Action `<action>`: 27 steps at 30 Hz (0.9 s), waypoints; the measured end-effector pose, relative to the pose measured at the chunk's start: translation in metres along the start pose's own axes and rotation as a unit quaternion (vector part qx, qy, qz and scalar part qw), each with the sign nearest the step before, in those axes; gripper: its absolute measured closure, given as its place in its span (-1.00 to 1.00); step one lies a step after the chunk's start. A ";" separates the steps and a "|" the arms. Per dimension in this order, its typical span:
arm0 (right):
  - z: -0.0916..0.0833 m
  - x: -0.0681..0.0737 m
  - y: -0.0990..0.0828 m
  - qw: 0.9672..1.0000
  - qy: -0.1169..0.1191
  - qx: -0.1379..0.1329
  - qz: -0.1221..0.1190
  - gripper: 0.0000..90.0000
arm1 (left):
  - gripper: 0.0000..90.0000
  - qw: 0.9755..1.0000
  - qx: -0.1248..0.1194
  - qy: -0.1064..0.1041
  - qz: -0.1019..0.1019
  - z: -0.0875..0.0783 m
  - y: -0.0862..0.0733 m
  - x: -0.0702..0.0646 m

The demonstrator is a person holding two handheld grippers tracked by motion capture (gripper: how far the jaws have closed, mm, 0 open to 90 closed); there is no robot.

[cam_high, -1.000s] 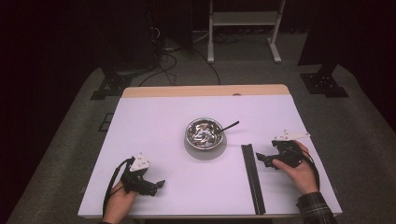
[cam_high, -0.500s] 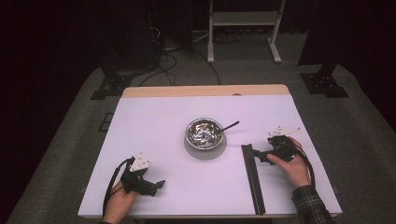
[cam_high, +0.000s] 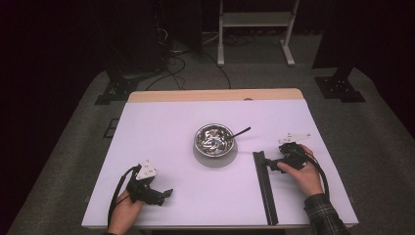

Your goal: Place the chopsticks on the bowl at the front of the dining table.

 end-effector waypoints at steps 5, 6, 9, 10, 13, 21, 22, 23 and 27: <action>0.002 0.001 -0.001 1.000 0.000 0.004 -0.001 -0.73 | -1.00 1.000 0.000 0.000 0.000 0.000 0.000 0.000; 0.002 0.001 -0.001 1.000 0.000 0.004 -0.001 -0.73 | -1.00 1.000 0.000 0.000 0.000 0.000 0.000 0.000; 0.002 0.000 -0.002 1.000 -0.002 0.006 -0.002 -0.73 | -1.00 1.000 0.000 0.000 0.000 0.000 0.000 0.000; 0.002 0.000 -0.002 1.000 -0.004 0.007 -0.004 -0.73 | -1.00 1.000 0.000 0.000 0.000 0.000 0.000 0.000; 0.002 -0.001 -0.002 1.000 -0.007 0.009 -0.004 -0.73 | -1.00 1.000 0.000 0.000 0.000 0.000 0.000 0.000; 0.000 -0.005 -0.004 1.000 -0.013 0.010 -0.002 -0.73 | -1.00 1.000 0.000 0.000 0.000 0.000 0.000 0.000; 0.000 -0.005 -0.004 1.000 -0.013 0.010 -0.002 -0.73 | -1.00 1.000 0.000 0.000 0.000 0.000 0.000 0.000; 0.000 -0.006 -0.005 1.000 -0.014 0.009 -0.003 -0.73 | -1.00 1.000 0.000 0.000 0.000 0.000 0.000 0.000; 0.000 -0.005 -0.004 1.000 -0.012 0.010 -0.001 -0.73 | -1.00 1.000 0.001 0.000 0.000 0.000 0.000 0.000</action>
Point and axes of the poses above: each handheld gripper's, and its own axes: z roughly forward along the jaws, y roughly out of its top, x roughly to its left, the point moved 3 cm from there along z, roughly forward along the jaws, and after that the axes turned 10 degrees about -y, right-handed, at the moved point
